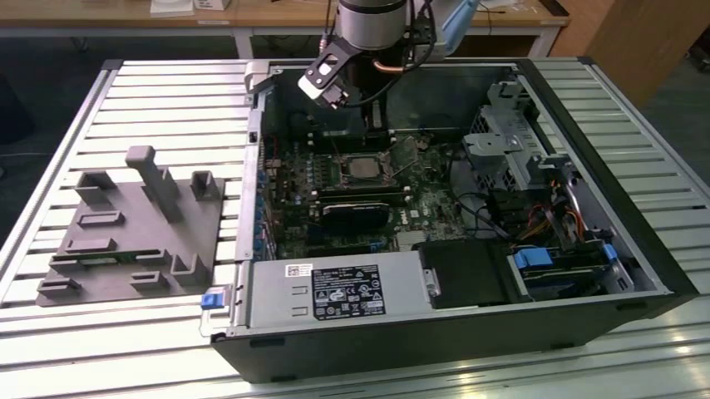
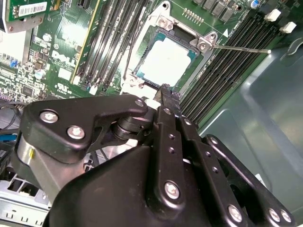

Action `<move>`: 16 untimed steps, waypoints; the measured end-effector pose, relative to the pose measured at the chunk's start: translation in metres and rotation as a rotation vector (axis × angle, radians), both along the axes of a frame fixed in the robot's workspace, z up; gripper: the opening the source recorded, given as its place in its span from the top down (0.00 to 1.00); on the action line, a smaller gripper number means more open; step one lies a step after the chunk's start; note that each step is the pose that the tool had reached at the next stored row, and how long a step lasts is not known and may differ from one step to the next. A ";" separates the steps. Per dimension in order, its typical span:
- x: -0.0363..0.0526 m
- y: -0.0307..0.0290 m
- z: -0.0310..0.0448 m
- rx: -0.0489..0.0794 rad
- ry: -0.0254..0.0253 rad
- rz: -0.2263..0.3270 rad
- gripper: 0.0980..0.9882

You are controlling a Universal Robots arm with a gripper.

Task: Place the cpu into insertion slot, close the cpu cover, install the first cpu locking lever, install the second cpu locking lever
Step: 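Close the cpu cover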

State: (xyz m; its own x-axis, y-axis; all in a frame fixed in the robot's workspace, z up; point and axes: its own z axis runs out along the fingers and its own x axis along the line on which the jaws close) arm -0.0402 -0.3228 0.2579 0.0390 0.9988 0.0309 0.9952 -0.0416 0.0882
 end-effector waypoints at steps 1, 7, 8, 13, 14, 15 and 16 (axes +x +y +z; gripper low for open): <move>0.0007 0.0000 0.0000 0.000 0.0000 0.000 0.99; 0.0051 0.0000 0.0000 0.000 -0.0001 0.000 0.99; 0.0057 0.0000 0.0000 0.000 -0.0001 0.000 0.99; 0.0088 0.0000 0.0000 0.000 -0.0001 0.000 0.99; 0.0093 0.0000 0.0000 0.000 0.0000 0.000 0.99; 0.0098 0.0000 0.0000 0.000 0.0000 0.000 0.99; 0.0103 0.0000 0.0000 0.000 -0.0001 0.000 0.99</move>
State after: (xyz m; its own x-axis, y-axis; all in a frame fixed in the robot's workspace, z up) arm -0.0299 -0.3229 0.2579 0.0390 0.9988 0.0310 0.9952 -0.0416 0.0883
